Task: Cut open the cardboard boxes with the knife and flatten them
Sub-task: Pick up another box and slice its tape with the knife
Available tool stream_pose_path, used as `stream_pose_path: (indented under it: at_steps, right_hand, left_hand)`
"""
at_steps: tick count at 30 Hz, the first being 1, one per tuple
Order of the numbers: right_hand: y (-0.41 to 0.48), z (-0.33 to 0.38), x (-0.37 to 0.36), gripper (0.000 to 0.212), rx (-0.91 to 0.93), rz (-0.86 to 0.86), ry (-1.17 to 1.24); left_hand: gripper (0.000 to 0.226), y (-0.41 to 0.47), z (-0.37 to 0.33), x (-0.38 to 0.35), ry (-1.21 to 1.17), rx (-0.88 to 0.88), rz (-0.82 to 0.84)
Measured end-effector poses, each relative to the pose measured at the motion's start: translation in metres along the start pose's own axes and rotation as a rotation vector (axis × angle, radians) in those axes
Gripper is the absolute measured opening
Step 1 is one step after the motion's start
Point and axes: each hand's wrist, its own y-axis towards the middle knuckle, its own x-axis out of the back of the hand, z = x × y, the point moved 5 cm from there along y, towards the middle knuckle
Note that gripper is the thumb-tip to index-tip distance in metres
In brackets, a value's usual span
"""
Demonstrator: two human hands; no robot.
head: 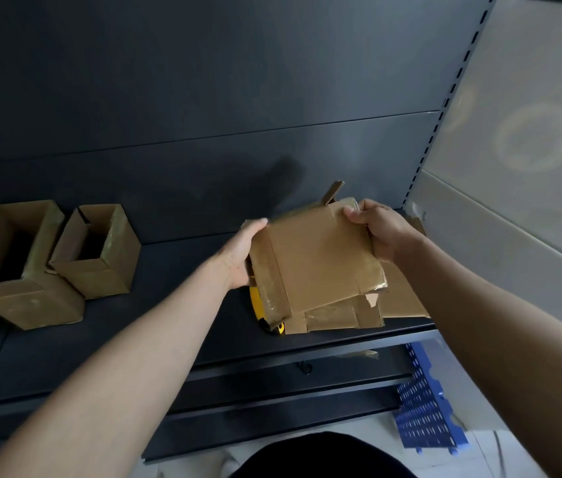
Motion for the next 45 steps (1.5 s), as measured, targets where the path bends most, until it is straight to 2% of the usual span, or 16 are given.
stream_pose_path:
  at_steps: [3, 8, 11, 13, 15, 19, 21, 24, 29, 31, 32, 35, 39, 41, 44, 45]
  right_hand:
    - [-0.001, -0.004, -0.001, 0.017, -0.055, 0.032, -0.053]
    - [0.004, -0.007, 0.007, 0.020, -0.042, 0.087, 0.046]
    - [0.006, -0.009, 0.010, 0.015, -0.062, 0.102, -0.024]
    - [0.007, -0.012, 0.010, 0.033, -0.133, 0.147, -0.146]
    - [0.009, -0.013, 0.010, 0.037, -0.163, 0.183, -0.257]
    - [0.023, -0.013, 0.016, 0.008, -0.071, 0.010, -0.200]
    - [0.029, -0.013, 0.022, 0.008, -0.039, -0.077, -0.190]
    - [0.034, -0.013, 0.031, 0.008, -0.085, -0.133, -0.117]
    - [0.035, -0.019, 0.046, 0.031, -0.181, -0.179, -0.032]
    - [0.035, -0.017, 0.048, 0.025, -0.184, -0.148, 0.043]
    - [0.035, -0.016, 0.050, 0.019, -0.181, -0.139, 0.077]
    - [0.034, -0.014, 0.052, 0.012, -0.169, -0.133, 0.119]
    - [0.033, -0.013, 0.052, 0.015, -0.163, -0.122, 0.136]
    - [0.032, -0.011, 0.050, 0.013, -0.158, -0.112, 0.139]
    - [0.030, -0.008, 0.041, 0.014, -0.153, -0.064, 0.149]
    - [0.030, -0.007, 0.040, 0.015, -0.150, -0.056, 0.145]
  left_hand:
    - [0.033, 0.005, 0.006, -0.006, -0.011, -0.011, -0.002]
    - [0.059, 0.014, 0.006, -0.018, -0.086, -0.049, 0.129]
    - [0.043, 0.014, 0.003, -0.023, -0.089, -0.071, 0.121]
    - [0.031, 0.015, 0.002, -0.021, -0.083, -0.074, 0.060]
    - [0.026, 0.019, 0.002, -0.017, -0.073, -0.093, 0.027]
    - [0.062, 0.027, 0.002, -0.010, -0.079, -0.147, -0.131]
    - [0.078, 0.029, 0.004, -0.014, -0.084, -0.148, -0.087]
    - [0.048, 0.025, 0.003, -0.027, -0.114, -0.145, 0.063]
    - [0.035, 0.021, 0.007, -0.028, -0.180, -0.094, 0.150]
    - [0.018, 0.019, 0.009, -0.025, -0.067, -0.077, 0.197]
    - [0.015, 0.016, 0.010, -0.026, -0.021, -0.066, 0.257]
    - [0.034, 0.007, 0.013, -0.032, -0.019, -0.056, 0.399]
    - [0.041, 0.002, 0.006, -0.033, -0.108, -0.060, 0.403]
    - [0.041, 0.001, 0.003, -0.036, 0.036, -0.083, 0.370]
    - [0.014, -0.004, -0.002, -0.043, 0.302, -0.134, 0.169]
    - [0.015, -0.004, -0.004, -0.043, 0.316, -0.145, 0.096]
